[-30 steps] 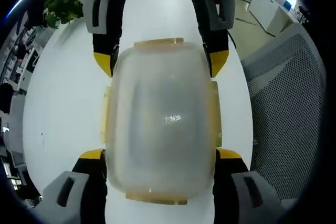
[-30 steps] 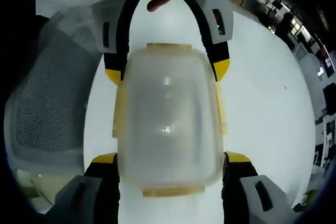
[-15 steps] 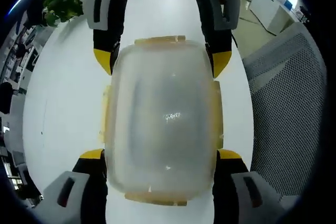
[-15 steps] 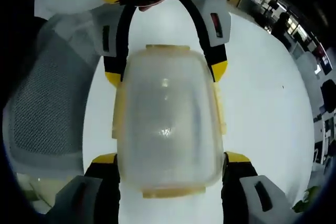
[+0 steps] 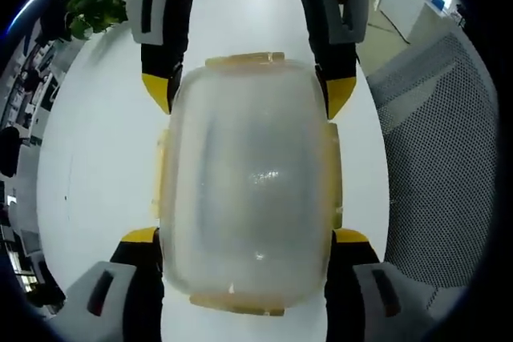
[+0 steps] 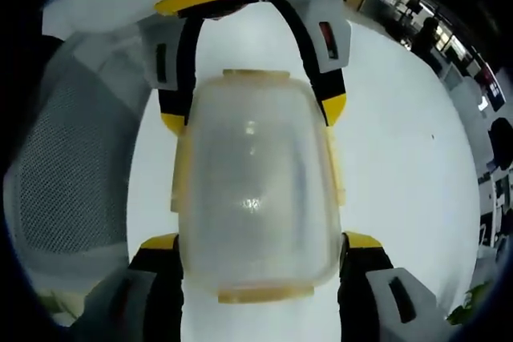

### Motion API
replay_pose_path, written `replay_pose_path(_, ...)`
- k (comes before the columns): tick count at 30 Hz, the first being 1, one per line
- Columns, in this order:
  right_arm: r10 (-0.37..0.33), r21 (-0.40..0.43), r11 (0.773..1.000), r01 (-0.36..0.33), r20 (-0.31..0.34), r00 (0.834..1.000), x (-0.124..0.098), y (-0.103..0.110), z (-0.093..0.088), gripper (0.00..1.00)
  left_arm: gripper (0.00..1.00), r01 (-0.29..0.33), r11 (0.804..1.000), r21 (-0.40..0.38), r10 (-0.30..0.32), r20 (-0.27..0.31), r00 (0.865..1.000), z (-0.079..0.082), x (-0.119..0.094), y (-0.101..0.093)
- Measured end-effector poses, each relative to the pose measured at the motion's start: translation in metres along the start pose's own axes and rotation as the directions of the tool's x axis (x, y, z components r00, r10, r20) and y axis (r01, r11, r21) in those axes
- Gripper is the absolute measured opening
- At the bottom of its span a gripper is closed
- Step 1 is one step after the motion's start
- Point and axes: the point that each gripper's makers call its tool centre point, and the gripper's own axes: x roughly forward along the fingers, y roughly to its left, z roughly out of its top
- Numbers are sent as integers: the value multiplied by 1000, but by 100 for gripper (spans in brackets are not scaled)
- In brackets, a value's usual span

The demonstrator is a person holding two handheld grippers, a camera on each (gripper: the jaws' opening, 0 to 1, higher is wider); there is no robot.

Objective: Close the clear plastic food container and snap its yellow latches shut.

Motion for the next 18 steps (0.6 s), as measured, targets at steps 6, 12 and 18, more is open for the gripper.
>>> replay_pose_path(6,2,-2,1000,-2,-5,1000,3,1,8,80,83,0,1000,-8,1,11,1000,-6,-3,-1)
replay_pose_path(12,2,-2,1000,-2,-16,1000,7,3,15,80,83,0,1000,-5,0,16,1000,-15,-5,-2)
replay_pose_path(18,1,1,1000,-1,-17,1000,11,5,27,80,83,1,1000,-5,0,13,1000,-27,-9,-4)
